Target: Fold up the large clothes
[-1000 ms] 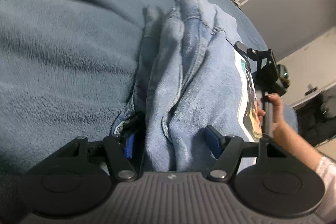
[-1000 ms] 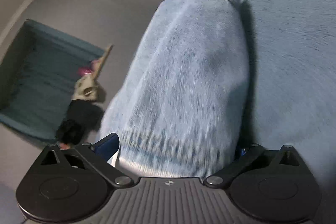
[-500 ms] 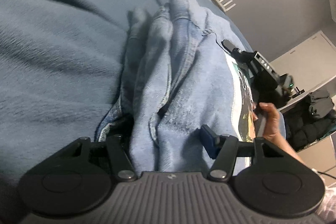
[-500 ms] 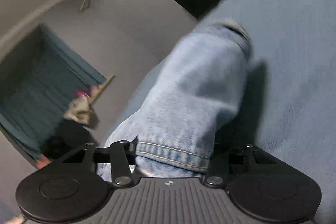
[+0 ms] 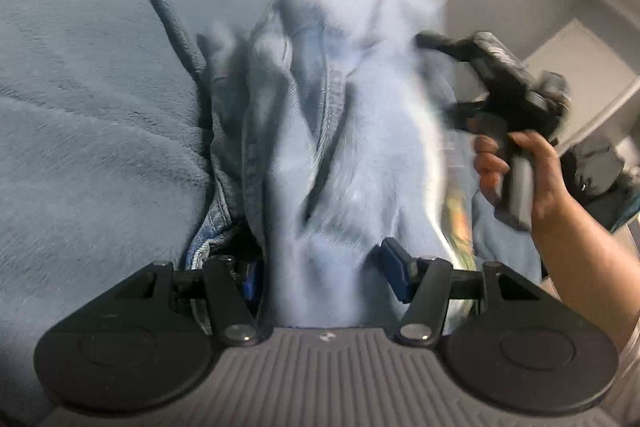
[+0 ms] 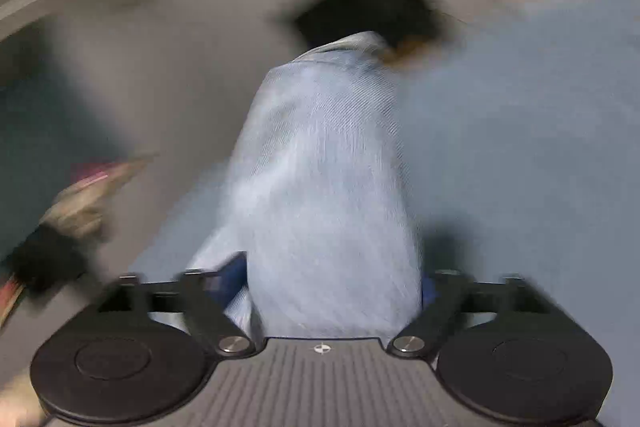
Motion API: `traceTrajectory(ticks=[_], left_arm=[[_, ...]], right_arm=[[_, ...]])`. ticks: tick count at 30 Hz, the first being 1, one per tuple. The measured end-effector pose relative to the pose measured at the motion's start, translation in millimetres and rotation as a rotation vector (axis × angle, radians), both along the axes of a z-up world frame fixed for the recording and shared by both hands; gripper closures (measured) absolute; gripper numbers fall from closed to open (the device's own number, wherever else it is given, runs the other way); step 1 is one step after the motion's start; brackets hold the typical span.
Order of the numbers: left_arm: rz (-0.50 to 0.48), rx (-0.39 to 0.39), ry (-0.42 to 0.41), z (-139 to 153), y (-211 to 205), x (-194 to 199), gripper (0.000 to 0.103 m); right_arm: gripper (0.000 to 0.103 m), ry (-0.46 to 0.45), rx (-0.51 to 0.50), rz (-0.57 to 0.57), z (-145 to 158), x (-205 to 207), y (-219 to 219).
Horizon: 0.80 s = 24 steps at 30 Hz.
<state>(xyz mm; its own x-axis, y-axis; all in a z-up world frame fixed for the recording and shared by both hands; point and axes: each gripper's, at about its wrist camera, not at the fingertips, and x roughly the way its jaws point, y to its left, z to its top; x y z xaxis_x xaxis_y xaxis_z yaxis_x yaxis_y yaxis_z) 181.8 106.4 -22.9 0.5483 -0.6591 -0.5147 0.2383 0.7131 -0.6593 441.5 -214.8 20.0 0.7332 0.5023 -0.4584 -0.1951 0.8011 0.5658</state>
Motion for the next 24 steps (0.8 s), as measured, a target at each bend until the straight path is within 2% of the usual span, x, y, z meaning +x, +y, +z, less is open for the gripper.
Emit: traceTrajectory(ticks=[2, 4, 6, 7, 8, 10, 12, 14, 18, 21, 24], left_arm=[[0.007, -0.082, 0.015, -2, 8, 1, 0.046], [-0.010, -0.055, 0.051, -4, 13, 3, 0.045], [-0.010, -0.050, 0.053, -6, 12, 5, 0.041], [-0.005, -0.059, 0.067, -8, 12, 6, 0.039], [-0.002, -0.063, 0.073, -9, 12, 7, 0.037], [-0.001, -0.040, 0.056, -4, 7, 4, 0.032], [-0.002, -0.014, 0.032, -2, 4, 3, 0.030], [0.000, -0.009, 0.019, -3, 0, 2, 0.030], [0.005, 0.031, -0.028, -1, 4, -6, 0.030], [0.013, 0.068, -0.062, 4, 4, -10, 0.030], [0.026, 0.101, -0.084, 9, 6, -16, 0.030]], right_arm=[[0.015, 0.104, 0.054, -0.099, -24, 19, -19], [0.015, 0.135, 0.162, -0.116, -40, 30, -30], [0.015, 0.157, 0.260, -0.115, -52, 38, -41], [0.018, 0.170, 0.281, -0.121, -55, 43, -42], [0.030, 0.167, 0.267, -0.133, -55, 48, -38], [0.035, 0.117, 0.175, -0.134, -47, 49, -34], [0.032, 0.076, 0.109, -0.149, -43, 41, -28], [0.017, 0.031, 0.054, -0.180, -35, 23, -28], [0.016, -0.145, -0.138, -0.142, -15, -56, -8], [0.013, -0.229, -0.267, -0.086, -9, -124, 0], [0.012, -0.274, -0.357, -0.028, -9, -187, 8]])
